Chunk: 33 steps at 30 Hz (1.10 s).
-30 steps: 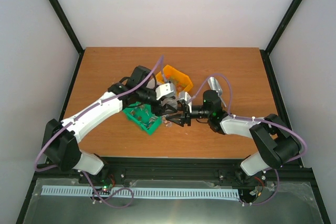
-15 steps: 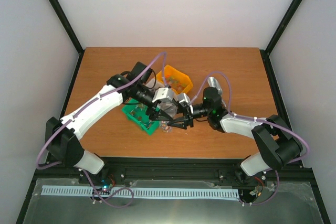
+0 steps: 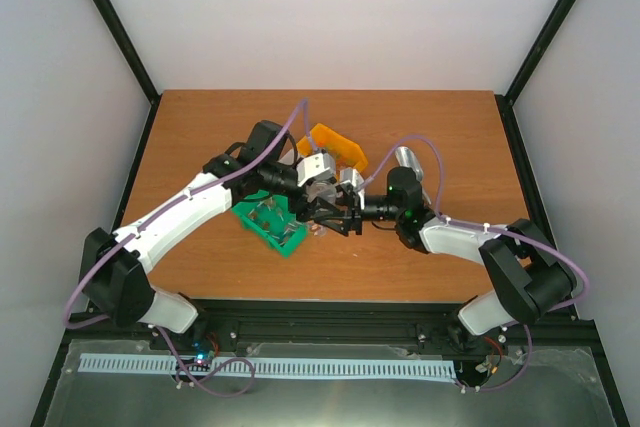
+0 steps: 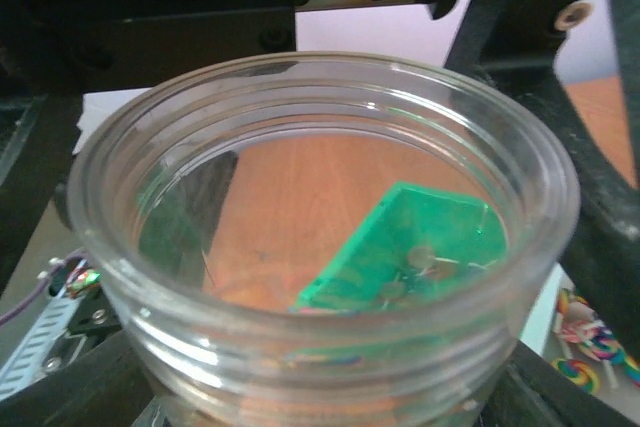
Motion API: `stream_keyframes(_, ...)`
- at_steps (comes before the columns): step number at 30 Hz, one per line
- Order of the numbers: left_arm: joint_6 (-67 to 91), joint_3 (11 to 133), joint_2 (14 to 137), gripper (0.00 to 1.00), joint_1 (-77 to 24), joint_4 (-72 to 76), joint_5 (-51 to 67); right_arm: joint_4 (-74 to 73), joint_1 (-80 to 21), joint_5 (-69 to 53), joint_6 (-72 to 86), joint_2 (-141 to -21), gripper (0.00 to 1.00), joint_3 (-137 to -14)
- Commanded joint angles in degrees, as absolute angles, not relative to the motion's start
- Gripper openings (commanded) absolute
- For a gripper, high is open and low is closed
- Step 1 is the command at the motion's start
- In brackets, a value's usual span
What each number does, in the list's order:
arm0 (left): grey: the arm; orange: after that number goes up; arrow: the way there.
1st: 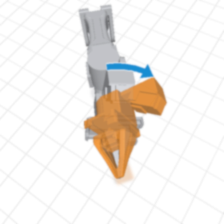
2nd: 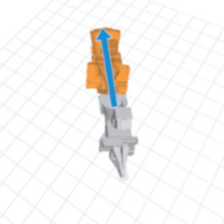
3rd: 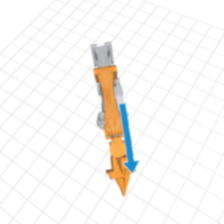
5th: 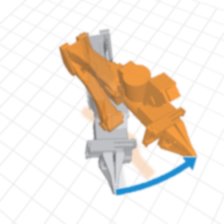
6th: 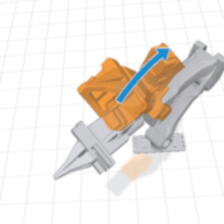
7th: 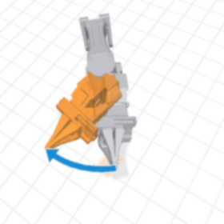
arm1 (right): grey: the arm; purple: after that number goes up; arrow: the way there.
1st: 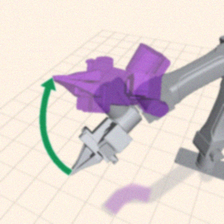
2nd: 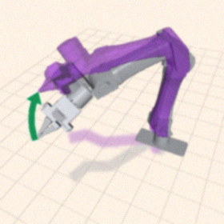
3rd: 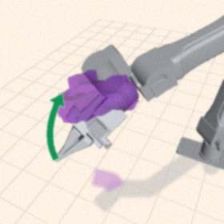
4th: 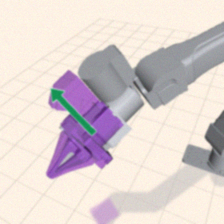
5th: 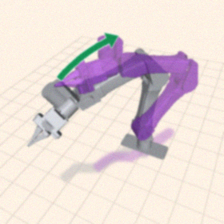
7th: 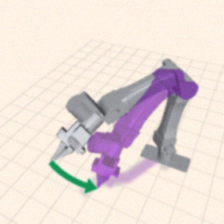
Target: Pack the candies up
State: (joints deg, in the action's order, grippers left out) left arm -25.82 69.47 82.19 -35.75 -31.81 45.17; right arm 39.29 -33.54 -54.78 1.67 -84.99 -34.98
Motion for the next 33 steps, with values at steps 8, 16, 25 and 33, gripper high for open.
stream_keyframes(8,-13.85,68.48,81.64,0.79,-35.86,-26.78,36.93,45.47,-31.81,-44.64,4.45,-84.33,0.08,-33.75)
stream_keyframes(16,-14.49,68.01,81.61,0.64,-35.86,-25.72,37.26,41.98,-31.82,-45.61,2.4,-84.07,0.08,-34.28)
stream_keyframes(25,-32.98,71.44,81.54,0.5,-35.86,-41.22,57.82,40.34,-31.29,-63.8,1.77,-83.65,0.08,-36.24)
stream_keyframes(33,-54.61,78.56,83.51,0.49,-35.85,-63.85,73.21,53.94,-31.33,-71.86,13.77,-84.78,0.07,-36.74)
